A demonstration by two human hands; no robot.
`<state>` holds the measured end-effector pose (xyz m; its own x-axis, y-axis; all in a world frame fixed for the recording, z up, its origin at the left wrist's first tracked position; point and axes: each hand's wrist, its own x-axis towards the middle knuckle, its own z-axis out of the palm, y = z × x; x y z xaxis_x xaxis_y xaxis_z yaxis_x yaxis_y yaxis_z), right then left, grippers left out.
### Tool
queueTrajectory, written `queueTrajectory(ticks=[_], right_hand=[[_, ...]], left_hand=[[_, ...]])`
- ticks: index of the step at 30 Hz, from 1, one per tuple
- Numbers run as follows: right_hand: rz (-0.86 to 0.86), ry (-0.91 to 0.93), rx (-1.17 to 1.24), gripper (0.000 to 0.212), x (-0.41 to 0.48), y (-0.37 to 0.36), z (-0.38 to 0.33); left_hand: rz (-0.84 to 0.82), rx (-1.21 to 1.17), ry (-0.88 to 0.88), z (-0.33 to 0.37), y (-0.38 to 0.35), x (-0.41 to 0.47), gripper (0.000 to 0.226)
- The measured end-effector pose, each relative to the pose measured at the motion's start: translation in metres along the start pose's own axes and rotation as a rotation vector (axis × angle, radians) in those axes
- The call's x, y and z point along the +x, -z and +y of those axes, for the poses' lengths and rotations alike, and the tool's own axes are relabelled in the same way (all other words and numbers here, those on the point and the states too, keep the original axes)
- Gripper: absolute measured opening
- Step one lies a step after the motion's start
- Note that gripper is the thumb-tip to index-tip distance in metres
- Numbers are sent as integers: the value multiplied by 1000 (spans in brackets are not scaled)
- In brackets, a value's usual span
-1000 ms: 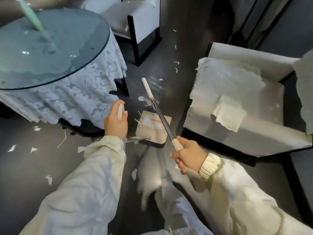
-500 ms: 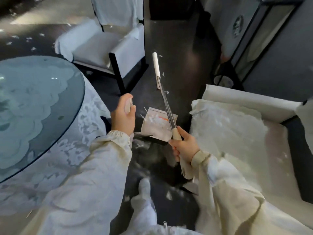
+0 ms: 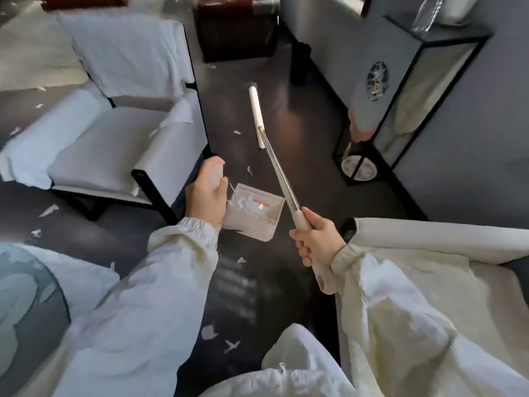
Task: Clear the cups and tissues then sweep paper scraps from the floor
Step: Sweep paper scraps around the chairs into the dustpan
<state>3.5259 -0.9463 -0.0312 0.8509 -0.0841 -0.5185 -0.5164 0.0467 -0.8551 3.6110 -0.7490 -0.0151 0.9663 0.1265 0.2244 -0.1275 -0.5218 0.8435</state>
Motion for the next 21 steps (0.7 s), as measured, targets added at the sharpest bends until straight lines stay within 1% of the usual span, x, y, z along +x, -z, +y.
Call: queueTrajectory(ticks=[4, 7, 11, 15, 19, 21], right_hand=[[31, -6, 23, 74, 99, 16, -50], [32, 1, 5, 72, 186, 38, -95], [4, -26, -57, 69, 291, 76, -170], [-10, -45, -121, 66, 389, 109, -254], [-19, -30, -127, 59, 488, 127, -323], [-24, -29, -129, 58, 546, 135, -355]], left_hand=[[-22, -12, 12, -6, -48, 106, 34], [-2, -38, 54, -11, -101, 194, 33], [5, -90, 105, 5, -175, 309, 33], [20, -98, 99, 16, -228, 420, 35], [67, -91, 128, 7, -277, 531, 32], [64, -80, 111, -1, -305, 590, 33]])
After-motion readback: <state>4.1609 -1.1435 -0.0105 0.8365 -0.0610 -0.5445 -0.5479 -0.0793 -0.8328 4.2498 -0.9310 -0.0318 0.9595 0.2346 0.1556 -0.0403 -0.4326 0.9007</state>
